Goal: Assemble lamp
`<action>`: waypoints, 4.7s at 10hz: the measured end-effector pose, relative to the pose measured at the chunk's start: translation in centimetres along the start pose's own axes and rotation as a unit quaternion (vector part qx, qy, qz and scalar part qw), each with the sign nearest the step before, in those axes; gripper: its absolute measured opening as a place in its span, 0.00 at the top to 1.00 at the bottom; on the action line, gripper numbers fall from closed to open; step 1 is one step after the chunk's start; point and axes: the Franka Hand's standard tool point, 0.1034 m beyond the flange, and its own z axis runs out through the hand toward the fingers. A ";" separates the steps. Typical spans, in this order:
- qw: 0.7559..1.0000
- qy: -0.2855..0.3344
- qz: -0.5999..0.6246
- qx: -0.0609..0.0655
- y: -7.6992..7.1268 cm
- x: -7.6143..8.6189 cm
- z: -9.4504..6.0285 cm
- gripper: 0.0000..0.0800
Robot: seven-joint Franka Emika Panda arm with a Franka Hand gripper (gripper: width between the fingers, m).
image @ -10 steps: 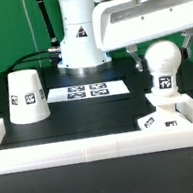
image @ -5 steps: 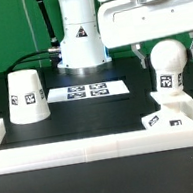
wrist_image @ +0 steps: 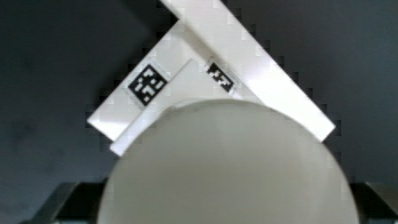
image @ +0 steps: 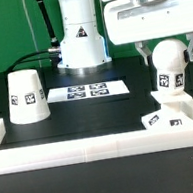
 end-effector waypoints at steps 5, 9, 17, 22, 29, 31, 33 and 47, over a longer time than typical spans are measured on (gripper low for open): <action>0.996 -0.006 0.086 0.005 0.0 0.0 0.0 0.15; 0.995 -0.001 -0.100 0.002 0.1 -0.1 0.0 0.13; 0.872 0.013 -0.488 -0.031 -0.1 -0.2 0.0 0.13; 0.758 0.009 -0.651 -0.040 -0.1 0.1 -0.1 0.13; 0.503 -0.013 -0.862 -0.065 0.1 0.2 0.0 0.13; 0.439 -0.019 -0.895 -0.072 0.1 0.1 0.2 0.13; 0.373 -0.026 -0.924 -0.078 0.1 0.0 0.3 0.13; 0.612 0.003 -0.787 -0.082 0.4 0.3 0.3 0.28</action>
Offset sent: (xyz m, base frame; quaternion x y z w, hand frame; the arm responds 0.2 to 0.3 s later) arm 0.0000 0.0000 0.0000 0.0000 0.0000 0.0650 0.9979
